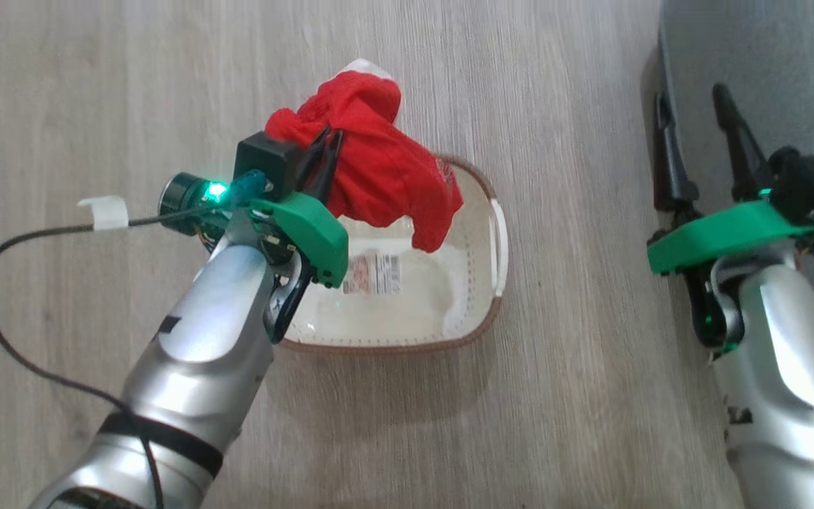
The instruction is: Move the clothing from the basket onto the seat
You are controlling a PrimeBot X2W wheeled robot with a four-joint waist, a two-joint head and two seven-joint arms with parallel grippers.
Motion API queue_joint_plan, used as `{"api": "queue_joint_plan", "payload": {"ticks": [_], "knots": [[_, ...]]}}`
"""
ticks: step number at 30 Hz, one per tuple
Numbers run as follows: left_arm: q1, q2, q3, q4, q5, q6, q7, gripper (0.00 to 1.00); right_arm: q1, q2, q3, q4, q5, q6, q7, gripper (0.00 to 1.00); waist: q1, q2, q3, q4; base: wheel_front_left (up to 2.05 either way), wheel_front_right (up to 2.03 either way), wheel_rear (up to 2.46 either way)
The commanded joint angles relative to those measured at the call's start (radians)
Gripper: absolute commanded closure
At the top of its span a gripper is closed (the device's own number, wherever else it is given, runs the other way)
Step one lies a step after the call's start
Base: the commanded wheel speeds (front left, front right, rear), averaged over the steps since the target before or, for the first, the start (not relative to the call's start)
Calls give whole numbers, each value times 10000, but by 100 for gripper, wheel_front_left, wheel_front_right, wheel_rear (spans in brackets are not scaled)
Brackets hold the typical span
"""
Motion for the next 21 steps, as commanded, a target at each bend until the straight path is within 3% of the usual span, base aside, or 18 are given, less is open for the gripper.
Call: {"api": "queue_joint_plan", "payload": {"ticks": [1,21], "knots": [[97,158,411,-610,-78,87,-127,100,230,-39,180,-178,71,-2,-65,0,2,-1,-746,250,0,0,0],[1086,157,1030,-3312,-140,45,-127,100,1843,4,-17,384,30,-2,-65,0,2,-1,-3051,626,0,0,0]]}}
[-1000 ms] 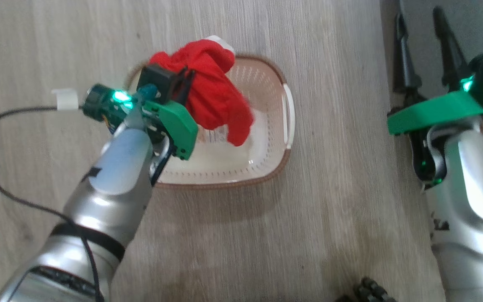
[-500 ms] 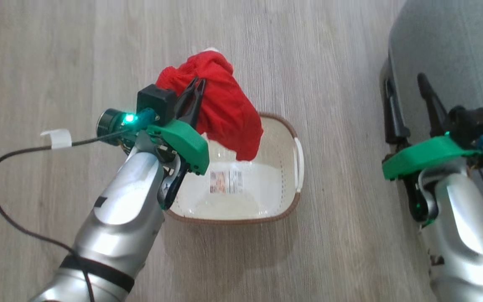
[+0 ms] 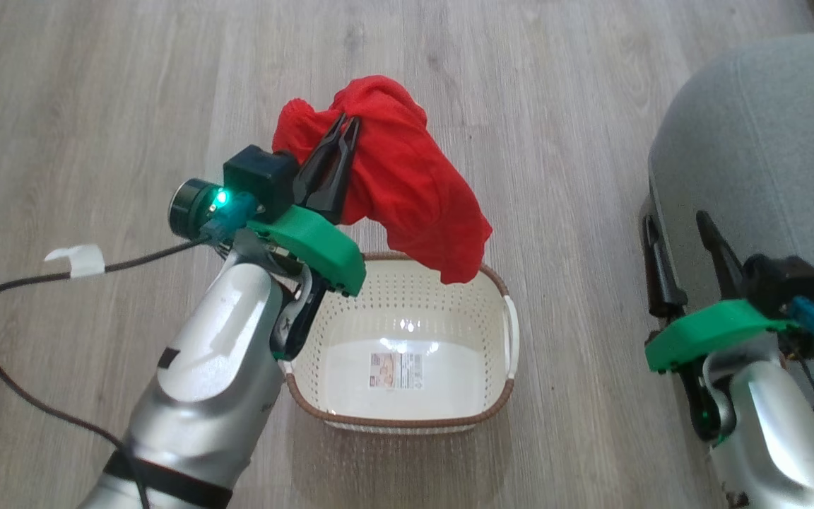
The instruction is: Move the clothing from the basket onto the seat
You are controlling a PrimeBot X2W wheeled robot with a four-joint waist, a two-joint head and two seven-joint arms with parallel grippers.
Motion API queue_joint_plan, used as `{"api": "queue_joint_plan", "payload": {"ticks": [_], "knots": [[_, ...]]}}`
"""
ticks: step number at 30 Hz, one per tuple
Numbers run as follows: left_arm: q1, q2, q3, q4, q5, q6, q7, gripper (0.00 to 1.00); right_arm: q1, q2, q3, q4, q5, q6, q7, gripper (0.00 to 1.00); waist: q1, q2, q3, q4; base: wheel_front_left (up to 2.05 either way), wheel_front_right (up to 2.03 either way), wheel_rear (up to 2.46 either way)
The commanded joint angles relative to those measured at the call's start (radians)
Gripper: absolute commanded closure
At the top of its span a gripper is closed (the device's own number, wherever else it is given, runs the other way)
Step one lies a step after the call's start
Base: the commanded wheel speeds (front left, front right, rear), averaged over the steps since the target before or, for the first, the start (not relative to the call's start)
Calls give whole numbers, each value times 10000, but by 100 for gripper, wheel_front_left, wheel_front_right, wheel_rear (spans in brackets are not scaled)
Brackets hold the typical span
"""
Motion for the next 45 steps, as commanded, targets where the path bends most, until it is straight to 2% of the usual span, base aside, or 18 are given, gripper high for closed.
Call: {"api": "queue_joint_plan", "payload": {"ticks": [1,13,16,19,26,33,38,45], "knots": [[-274,151,364,-485,-40,-17,-127,100,-22,2,157,-269,27,-2,-65,0,1,-1,-185,53,0,0,0],[-63,213,200,-1685,-13,111,-75,100,407,112,206,-177,36,-2,-65,0,1,-1,-711,20,0,0,0],[-13,244,188,-1867,-39,153,-29,100,314,177,481,-249,66,-2,-65,0,1,-1,-681,33,0,0,0],[-4,247,133,-2049,-49,167,5,100,47,234,1186,-468,227,-2,-65,0,1,-1,-573,72,0,0,0],[-16,219,-141,-2275,-190,95,56,100,-1344,248,3774,-1163,904,-2,-65,0,1,-1,-276,247,0,0,0],[-112,185,-527,-2175,-294,84,24,100,-2716,341,5078,-1212,1326,-2,-65,0,1,-1,-89,505,0,0,0],[-183,172,-704,-2111,-363,107,-3,100,-3160,402,5553,-799,1468,-2,-65,0,1,-1,-52,618,0,0,0],[-251,157,-1182,-2055,-589,99,-50,100,-3857,476,6924,1379,2133,-2,-65,0,1,-1,-90,793,0,0,0]]}}
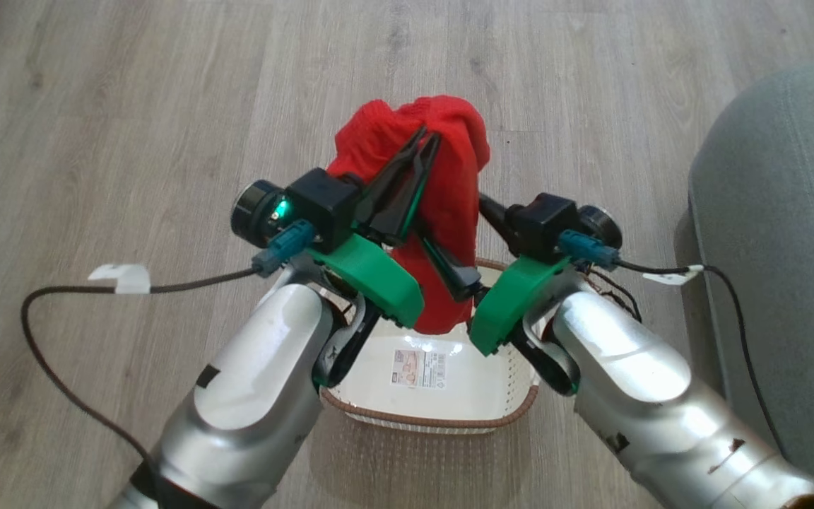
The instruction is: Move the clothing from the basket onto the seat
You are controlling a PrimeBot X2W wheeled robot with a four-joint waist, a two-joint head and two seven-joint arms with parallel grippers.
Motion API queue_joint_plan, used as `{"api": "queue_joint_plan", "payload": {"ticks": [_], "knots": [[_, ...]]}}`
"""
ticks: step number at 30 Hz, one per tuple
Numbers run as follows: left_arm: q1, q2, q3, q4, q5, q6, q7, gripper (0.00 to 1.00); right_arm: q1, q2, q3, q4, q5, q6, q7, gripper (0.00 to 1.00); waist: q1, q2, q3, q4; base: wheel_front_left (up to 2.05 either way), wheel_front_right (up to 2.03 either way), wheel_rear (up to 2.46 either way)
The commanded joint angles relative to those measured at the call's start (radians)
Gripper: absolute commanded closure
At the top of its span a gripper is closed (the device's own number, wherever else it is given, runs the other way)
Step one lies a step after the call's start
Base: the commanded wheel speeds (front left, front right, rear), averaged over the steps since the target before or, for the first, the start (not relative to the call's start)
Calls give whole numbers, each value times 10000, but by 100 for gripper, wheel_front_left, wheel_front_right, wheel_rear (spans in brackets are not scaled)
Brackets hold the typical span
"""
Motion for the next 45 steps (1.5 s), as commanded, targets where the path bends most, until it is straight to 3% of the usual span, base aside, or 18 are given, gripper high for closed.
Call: {"api": "queue_joint_plan", "payload": {"ticks": [1,5,6,7,8,15,16,17,28,38,45], "knots": [[-587,106,218,-316,-84,-1,-78,100,-507,242,237,-4,210,-2,-65,0,0,0,-14,44,0,0,0],[-603,104,-113,-332,-272,39,-99,100,-882,251,742,481,761,-2,-65,0,0,0,-42,154,0,0,0],[-601,103,-188,-314,-306,52,-104,100,-967,252,832,555,889,-2,-65,35,0,0,-53,183,0,0,0],[-595,103,-248,-287,-344,69,-108,100,-1049,253,890,603,989,-2,-65,76,0,0,-62,206,0,0,0],[-588,103,-293,-256,-381,92,-112,100,-1108,253,920,644,1063,-2,-65,100,0,0,-70,225,0,0,0],[-592,102,-268,-71,-399,260,-139,100,-1065,254,526,565,992,-2,-65,100,0,0,-29,174,0,0,0],[-595,102,-230,-58,-373,276,-142,75,-1041,255,456,521,934,-2,-65,100,0,0,-12,137,0,0,0],[-595,104,-199,-42,-332,286,-144,0,-1022,255,369,474,876,-2,-65,100,0,0,9,96,0,0,0],[-304,247,317,53,193,-90,-149,0,-433,33,-1279,-254,150,-2,-65,100,0,0,153,-773,0,0,0],[195,582,826,-4,724,-479,-150,0,182,-135,-2084,-1157,-220,-2,-65,100,0,0,198,-2710,0,0,0],[563,689,1217,49,992,-652,-150,0,490,-110,-2383,-1669,-231,-2,-65,100,0,0,208,-4453,0,0,0]]}}
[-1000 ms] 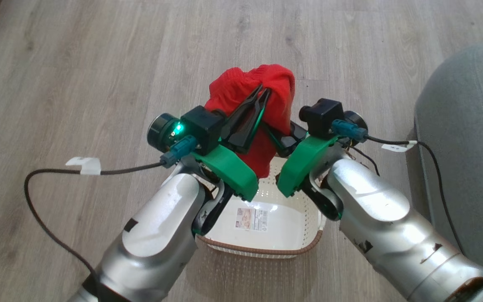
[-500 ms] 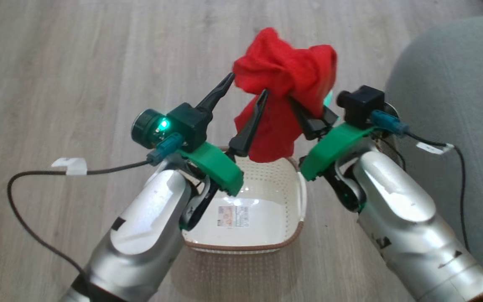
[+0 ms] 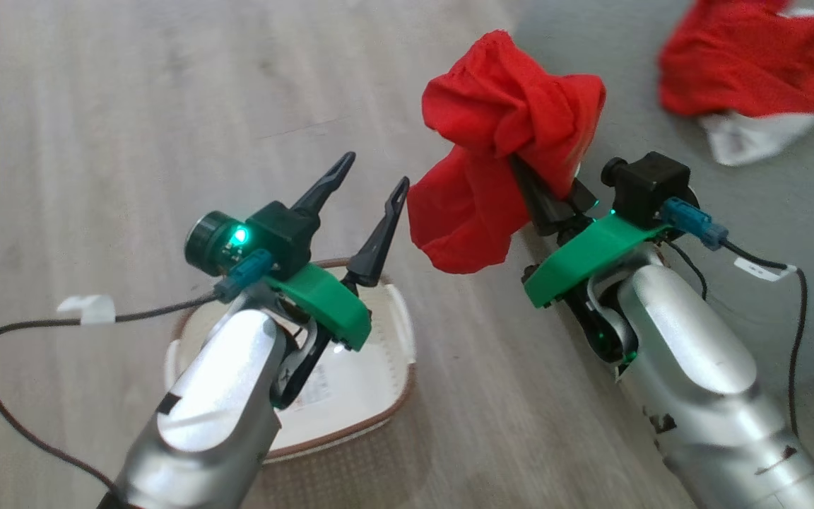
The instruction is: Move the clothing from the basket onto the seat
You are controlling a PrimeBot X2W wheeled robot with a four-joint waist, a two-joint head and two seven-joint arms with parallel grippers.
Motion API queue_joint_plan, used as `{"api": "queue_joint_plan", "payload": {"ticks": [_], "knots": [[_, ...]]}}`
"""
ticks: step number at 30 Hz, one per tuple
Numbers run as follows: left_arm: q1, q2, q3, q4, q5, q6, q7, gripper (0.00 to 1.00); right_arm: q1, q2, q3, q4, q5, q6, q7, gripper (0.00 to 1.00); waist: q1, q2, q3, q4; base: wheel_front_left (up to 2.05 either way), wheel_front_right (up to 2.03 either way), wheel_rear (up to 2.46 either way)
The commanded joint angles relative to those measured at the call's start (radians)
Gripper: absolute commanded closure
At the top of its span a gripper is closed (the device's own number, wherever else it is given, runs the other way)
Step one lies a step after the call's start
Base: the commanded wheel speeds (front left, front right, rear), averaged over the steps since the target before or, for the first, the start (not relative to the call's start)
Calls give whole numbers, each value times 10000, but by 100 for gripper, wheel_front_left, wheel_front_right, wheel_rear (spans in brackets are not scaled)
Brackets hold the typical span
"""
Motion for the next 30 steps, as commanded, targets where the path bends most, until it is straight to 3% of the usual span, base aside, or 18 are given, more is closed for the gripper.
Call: {"api": "queue_joint_plan", "payload": {"ticks": [1,8,20,30], "knots": [[-231,161,417,-306,99,-43,-50,0,-58,131,8,-419,-11,-2,-65,100,0,0,39,-915,0,0,0],[-153,223,813,-607,363,-129,-51,0,347,106,-372,-821,-68,-2,-65,100,0,0,240,-2331,0,0,0],[-577,53,585,-358,700,-499,-51,0,1455,-272,-2598,-2182,-821,-2,-65,100,0,0,1189,-2626,0,0,0],[-865,469,267,-197,876,-631,-51,0,-570,-965,-4465,-1938,-1644,-2,-65,100,0,0,2449,-2637,0,0,0]]}}
